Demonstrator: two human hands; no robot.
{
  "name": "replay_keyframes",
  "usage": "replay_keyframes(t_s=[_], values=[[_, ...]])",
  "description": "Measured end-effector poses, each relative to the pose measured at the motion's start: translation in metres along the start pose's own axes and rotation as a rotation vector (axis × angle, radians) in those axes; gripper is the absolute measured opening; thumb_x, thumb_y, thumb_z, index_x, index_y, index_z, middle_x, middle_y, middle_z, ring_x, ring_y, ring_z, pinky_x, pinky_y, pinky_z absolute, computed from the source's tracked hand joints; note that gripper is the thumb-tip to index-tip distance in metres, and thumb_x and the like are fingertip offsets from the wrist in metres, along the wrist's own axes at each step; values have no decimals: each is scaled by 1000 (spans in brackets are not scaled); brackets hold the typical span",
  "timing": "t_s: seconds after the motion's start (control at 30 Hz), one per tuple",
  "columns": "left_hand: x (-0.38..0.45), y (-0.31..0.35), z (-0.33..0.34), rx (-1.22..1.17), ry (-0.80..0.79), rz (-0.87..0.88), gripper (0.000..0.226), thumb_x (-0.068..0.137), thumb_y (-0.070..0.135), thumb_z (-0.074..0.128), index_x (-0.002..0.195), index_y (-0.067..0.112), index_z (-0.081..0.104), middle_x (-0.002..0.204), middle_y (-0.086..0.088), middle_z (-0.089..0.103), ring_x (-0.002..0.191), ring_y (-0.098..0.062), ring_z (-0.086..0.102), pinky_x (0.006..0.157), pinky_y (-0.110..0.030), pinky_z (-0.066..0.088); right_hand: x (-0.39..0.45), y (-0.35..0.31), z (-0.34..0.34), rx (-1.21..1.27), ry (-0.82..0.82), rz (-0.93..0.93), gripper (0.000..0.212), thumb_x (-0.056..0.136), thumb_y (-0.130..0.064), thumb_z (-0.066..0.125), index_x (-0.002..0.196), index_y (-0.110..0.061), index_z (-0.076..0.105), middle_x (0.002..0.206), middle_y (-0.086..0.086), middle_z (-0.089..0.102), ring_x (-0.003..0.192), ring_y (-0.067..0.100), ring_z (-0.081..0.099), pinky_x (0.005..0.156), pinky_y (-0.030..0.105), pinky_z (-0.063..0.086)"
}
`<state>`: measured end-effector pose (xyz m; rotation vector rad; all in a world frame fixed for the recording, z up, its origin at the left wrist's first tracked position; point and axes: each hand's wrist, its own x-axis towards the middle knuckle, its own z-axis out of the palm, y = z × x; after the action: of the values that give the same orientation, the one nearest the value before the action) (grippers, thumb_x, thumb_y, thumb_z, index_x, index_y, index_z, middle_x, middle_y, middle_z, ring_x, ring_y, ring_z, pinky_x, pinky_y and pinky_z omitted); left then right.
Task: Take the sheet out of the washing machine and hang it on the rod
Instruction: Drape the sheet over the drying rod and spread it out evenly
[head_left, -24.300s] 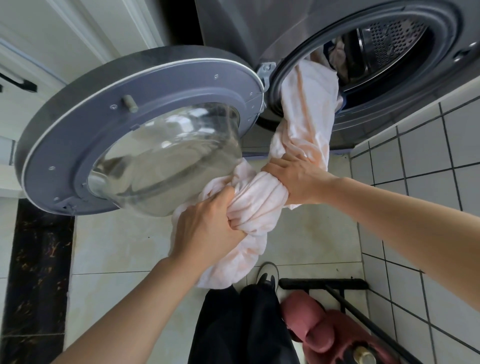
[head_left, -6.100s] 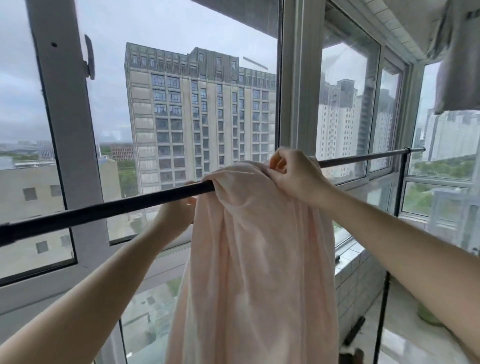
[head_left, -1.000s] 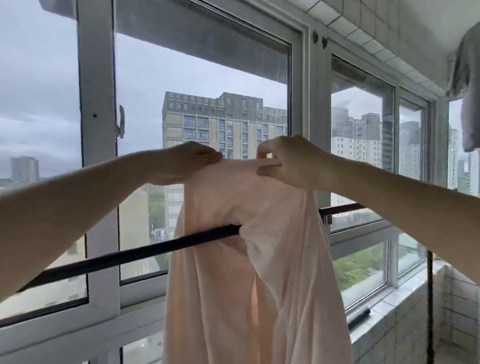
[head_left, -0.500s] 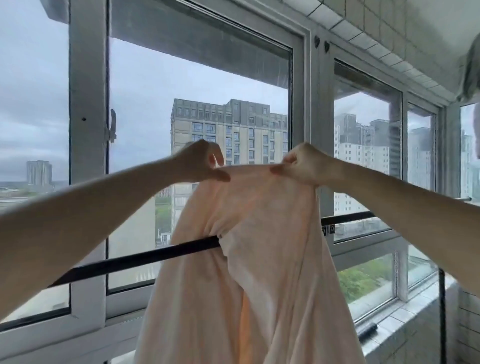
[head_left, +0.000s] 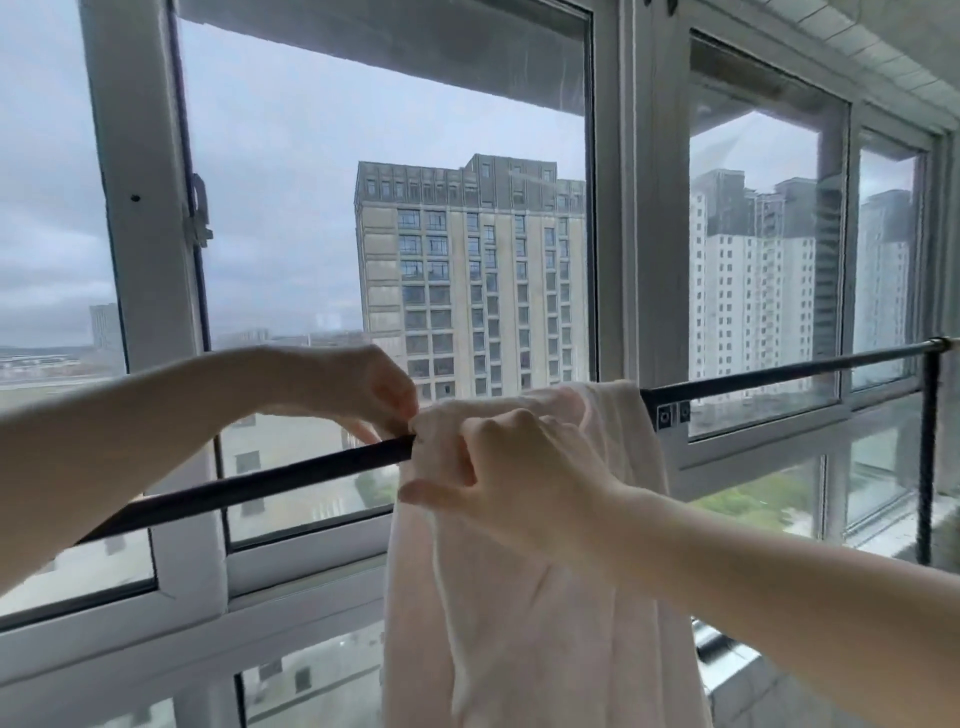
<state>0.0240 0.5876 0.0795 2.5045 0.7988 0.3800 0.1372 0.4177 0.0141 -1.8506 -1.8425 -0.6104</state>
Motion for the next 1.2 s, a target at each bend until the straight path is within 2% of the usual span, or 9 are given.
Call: replay_keyframes(t_s=[0.1, 0.2, 0.33, 0.5, 0.6, 0.7, 0.87, 1.0, 1.2], values=[[-7, 1, -2, -66, 31, 30, 11, 86, 6, 66, 91, -3, 65, 92, -13, 74, 91, -27, 71, 91, -42, 54, 9, 1, 8, 155, 19, 22, 26, 95, -22, 53, 69, -21, 57, 70, -6, 60, 67, 13, 61, 70, 35, 56], [-14, -2, -8, -150, 45, 51, 8, 86, 5, 64, 89, -2, 64, 93, -17, 74, 91, -29, 71, 90, -43, 55, 21, 18, -5, 423, 11, 190, 24, 96, -22, 54, 80, -10, 68, 74, 4, 68, 68, 14, 63, 69, 29, 55], [-18, 2, -14, -379, 100, 66, 10, 94, 1, 54, 86, 5, 58, 85, -16, 70, 79, -29, 69, 86, -47, 56, 42, 35, -24, 963, -41, 551, 21, 96, -16, 51, 94, -2, 66, 85, 17, 72, 79, 32, 71, 76, 48, 58], [-16, 21, -22, -510, 163, 138, 11, 99, 10, 49, 88, 13, 52, 77, -3, 59, 69, -20, 59, 67, -41, 58, 73, 28, -60, 905, 63, 509, 22, 99, -12, 43, 106, 3, 58, 80, 12, 54, 78, 26, 58, 62, 36, 53], [-15, 38, -36, -509, 278, 210, 17, 100, 17, 48, 84, 18, 53, 68, 3, 55, 57, -14, 51, 55, -29, 50, 91, 27, -92, 779, 205, 429, 29, 99, -7, 40, 120, 8, 54, 73, 6, 46, 80, 23, 52, 77, 36, 53], [-16, 50, -55, -487, 411, 307, 27, 101, 17, 46, 76, 23, 56, 66, 5, 50, 56, -10, 42, 50, -22, 33, 99, 27, -118, 627, 430, 277, 28, 97, -11, 46, 107, 11, 60, 69, 7, 48, 60, 16, 49, 47, 18, 39], [-28, 50, -51, -29, 348, 324, 27, 98, 27, 50, 74, 15, 52, 67, 4, 51, 55, -5, 47, 50, -18, 36, 76, 28, -114, 217, 48, 60, 37, 89, -39, 63, 77, -5, 57, 63, 4, 45, 55, 13, 41, 48, 23, 32], [-26, 49, -50, 119, 377, 359, 15, 78, 26, 76, 85, 18, 66, 77, 7, 68, 65, -6, 66, 51, -16, 48, 81, 29, -121, 252, 276, 0, 37, 88, -32, 66, 71, 1, 65, 59, 4, 49, 53, 11, 43, 43, 14, 30], [-32, 45, -65, 189, 536, 387, 22, 80, 21, 76, 75, 2, 65, 64, -3, 56, 47, 0, 47, 48, -12, 37, 81, 22, -123, 392, 248, 13, 37, 87, -28, 69, 60, -4, 58, 52, 0, 38, 40, 3, 33, 39, 15, 27]])
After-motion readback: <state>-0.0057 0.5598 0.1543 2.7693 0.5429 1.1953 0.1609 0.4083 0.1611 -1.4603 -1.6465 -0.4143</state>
